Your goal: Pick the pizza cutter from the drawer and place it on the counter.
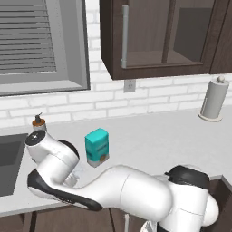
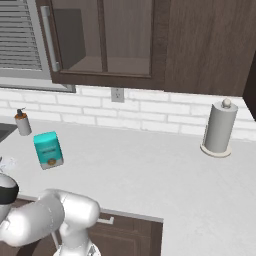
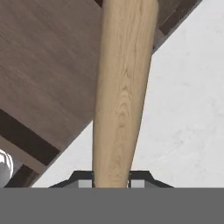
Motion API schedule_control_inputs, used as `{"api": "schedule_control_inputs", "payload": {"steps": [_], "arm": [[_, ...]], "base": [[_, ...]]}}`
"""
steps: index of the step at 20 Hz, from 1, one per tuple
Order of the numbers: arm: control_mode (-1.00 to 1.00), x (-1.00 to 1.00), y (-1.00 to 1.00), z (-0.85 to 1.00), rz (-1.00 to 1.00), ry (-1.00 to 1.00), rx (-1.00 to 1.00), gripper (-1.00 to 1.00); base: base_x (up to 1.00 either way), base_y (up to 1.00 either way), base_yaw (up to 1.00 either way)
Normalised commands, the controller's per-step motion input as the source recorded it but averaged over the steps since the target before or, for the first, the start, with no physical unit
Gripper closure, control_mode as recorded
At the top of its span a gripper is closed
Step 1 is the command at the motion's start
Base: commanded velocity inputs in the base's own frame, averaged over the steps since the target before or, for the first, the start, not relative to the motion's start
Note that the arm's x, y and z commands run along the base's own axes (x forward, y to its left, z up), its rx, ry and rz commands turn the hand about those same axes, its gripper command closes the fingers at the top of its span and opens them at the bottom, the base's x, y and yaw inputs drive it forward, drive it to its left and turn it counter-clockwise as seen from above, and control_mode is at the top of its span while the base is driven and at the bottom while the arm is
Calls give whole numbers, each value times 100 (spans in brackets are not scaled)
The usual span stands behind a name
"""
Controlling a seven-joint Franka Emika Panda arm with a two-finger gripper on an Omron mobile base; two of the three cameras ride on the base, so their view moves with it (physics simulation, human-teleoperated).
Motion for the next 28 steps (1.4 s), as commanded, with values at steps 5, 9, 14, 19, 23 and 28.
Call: {"api": "schedule_control_inputs", "payload": {"steps": [5,9,14,19,23,28], "arm": [[-100,100,50,-56,-3,-1,-2,100],[-100,81,23,-32,-1,-5,0,-100],[-100,-37,0,21,-1,0,-5,-100],[-100,-94,-75,-1,0,-10,-1,-100],[-100,-93,-100,0,0,-13,4,-100],[-100,-31,-100,0,0,-12,17,-100]], "base": [[0,0,0],[0,0,0],[0,0,0],[0,0,0],[0,0,0],[0,0,0]]}}
